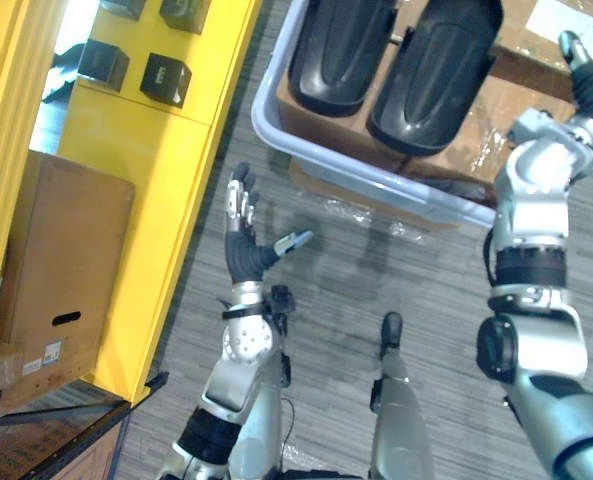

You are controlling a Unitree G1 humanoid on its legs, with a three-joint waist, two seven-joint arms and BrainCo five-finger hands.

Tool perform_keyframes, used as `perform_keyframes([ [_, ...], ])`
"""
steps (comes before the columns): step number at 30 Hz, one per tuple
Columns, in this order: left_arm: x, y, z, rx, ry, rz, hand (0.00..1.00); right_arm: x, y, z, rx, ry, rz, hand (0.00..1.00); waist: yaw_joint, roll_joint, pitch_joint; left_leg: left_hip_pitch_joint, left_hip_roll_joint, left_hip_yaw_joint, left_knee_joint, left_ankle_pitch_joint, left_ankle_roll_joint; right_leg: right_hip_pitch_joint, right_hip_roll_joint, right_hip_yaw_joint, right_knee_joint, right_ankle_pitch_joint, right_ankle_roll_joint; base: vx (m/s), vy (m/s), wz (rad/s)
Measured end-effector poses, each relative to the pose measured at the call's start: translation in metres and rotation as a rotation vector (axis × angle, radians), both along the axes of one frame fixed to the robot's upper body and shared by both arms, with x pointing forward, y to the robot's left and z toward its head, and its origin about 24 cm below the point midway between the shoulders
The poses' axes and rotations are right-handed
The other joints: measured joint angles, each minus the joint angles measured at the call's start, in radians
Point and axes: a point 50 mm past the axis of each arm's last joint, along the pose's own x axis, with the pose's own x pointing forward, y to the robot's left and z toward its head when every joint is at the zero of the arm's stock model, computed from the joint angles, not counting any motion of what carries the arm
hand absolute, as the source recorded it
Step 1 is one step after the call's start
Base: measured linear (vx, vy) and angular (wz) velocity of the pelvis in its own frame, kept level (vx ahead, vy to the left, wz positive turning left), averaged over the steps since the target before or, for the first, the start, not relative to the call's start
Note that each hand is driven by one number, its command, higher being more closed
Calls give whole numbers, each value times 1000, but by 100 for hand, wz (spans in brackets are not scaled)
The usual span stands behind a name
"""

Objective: Walk over and take plastic housings, then place them on the shelf

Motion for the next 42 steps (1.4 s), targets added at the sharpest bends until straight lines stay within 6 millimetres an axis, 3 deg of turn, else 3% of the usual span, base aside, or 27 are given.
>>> perform_keyframes([
  [5,0,-8,-8,15,34,-23,0,23,0,-15,100,139,78,0,0,0,0,20,8,-3,-81,56,-9,-15,7,-6,-5,-7,-8,-64,-24,-3],
  [7,-1,-13,-10,26,42,-43,0,34,-3,-30,144,243,110,0,13,0,0,19,17,-8,-81,62,-13,-16,17,-11,-3,-7,-8,-58,-29,-2],
  [12,-4,-26,-10,45,36,-109,0,42,-15,-45,171,391,129,0,37,1,0,6,28,-45,-81,70,-26,-11,32,-37,-4,-6,-8,-26,-34,11],
  [18,-5,-28,-11,59,37,-135,0,40,-33,-25,81,449,97,0,55,2,-1,-20,24,-87,-82,74,-30,-2,34,-82,-18,-7,-6,-6,-5,18],
  [24,-6,-33,-10,78,35,-167,0,31,-47,3,41,384,30,0,71,2,-1,-41,15,-113,-81,79,-28,-2,30,-109,-28,-7,-5,14,7,15],
  [31,-4,-30,-10,70,44,-139,0,10,-36,39,-8,105,-17,0,65,2,-1,-33,18,-106,-81,80,-28,3,32,-103,-32,-7,-5,5,3,-1],
  [38,-2,-23,-10,55,50,-102,0,14,-17,26,-3,87,15,0,42,2,-1,12,29,-78,-82,75,-33,23,36,-72,-30,-7,-5,-12,1,-17],
  [42,-3,-23,-13,53,61,-111,0,24,-18,9,33,178,56,0,39,2,-1,12,33,-78,-82,76,-34,21,39,-70,-30,-7,-5,-14,0,-3],
])
